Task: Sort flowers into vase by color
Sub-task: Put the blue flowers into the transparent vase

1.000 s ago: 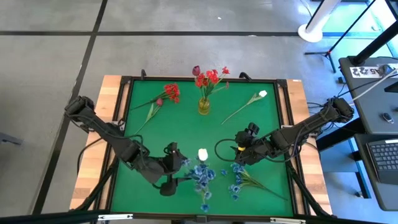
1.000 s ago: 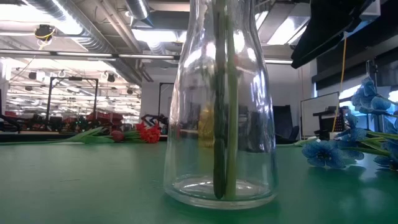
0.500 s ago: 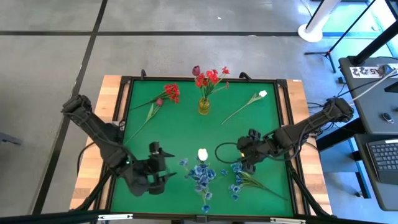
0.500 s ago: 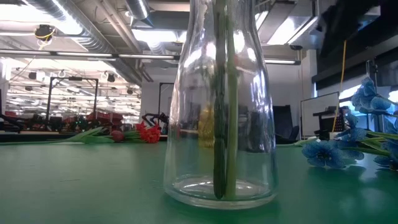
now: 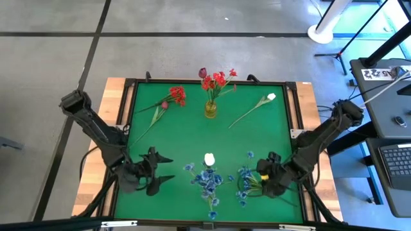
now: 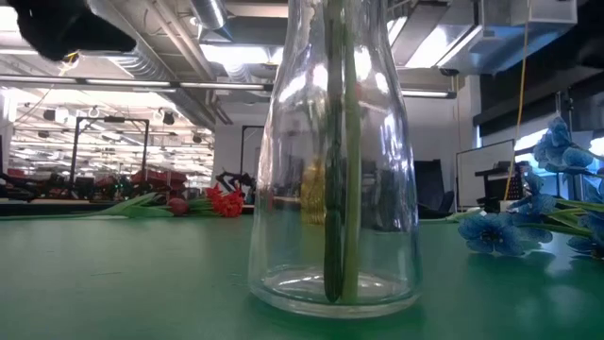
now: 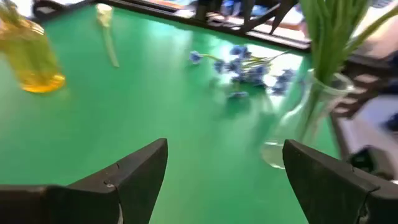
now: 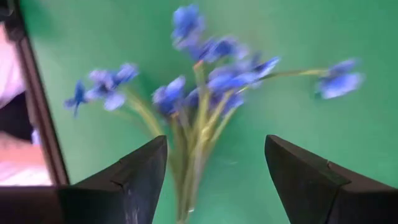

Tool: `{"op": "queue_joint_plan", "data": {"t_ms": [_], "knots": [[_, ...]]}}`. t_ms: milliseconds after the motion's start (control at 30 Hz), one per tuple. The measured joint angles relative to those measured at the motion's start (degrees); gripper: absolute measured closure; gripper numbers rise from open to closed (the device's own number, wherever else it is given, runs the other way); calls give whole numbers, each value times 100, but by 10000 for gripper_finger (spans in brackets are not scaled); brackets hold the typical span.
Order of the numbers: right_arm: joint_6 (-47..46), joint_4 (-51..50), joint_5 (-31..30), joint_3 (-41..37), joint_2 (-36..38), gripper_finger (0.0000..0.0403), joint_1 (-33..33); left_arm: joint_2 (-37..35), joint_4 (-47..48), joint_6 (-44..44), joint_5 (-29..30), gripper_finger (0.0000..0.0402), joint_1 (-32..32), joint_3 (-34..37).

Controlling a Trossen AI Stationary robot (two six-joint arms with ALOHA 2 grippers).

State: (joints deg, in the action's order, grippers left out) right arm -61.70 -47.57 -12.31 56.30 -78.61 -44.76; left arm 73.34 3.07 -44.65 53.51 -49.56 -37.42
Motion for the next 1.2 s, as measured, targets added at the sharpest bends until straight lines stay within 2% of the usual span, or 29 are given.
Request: {"op": "queue_joint_plan", "data": {"t_ms": [233, 367, 800, 900, 1033, 1200], "knots": [[-467, 716, 456, -440, -373, 134, -383, -212, -3790, 1385, -1098, 90, 292, 1455], [-485, 781, 546, -442, -797, 134, -402, -210, -5123, 1804, -1428, 90, 460, 1904], [-675, 871, 721, -423, -1727, 134, -397, -210, -5285, 1828, -1406, 90, 632, 1940], [-686, 848, 728, -414, -1779, 147, -397, -210, -5285, 1824, -1403, 90, 632, 1940], [-697, 805, 657, -431, -1718, 212, -349, -208, -5286, 1824, -1385, 90, 632, 1940], [-657, 796, 273, -403, -1539, 340, -152, -208, -5285, 1824, -1289, 90, 632, 1940]]}}
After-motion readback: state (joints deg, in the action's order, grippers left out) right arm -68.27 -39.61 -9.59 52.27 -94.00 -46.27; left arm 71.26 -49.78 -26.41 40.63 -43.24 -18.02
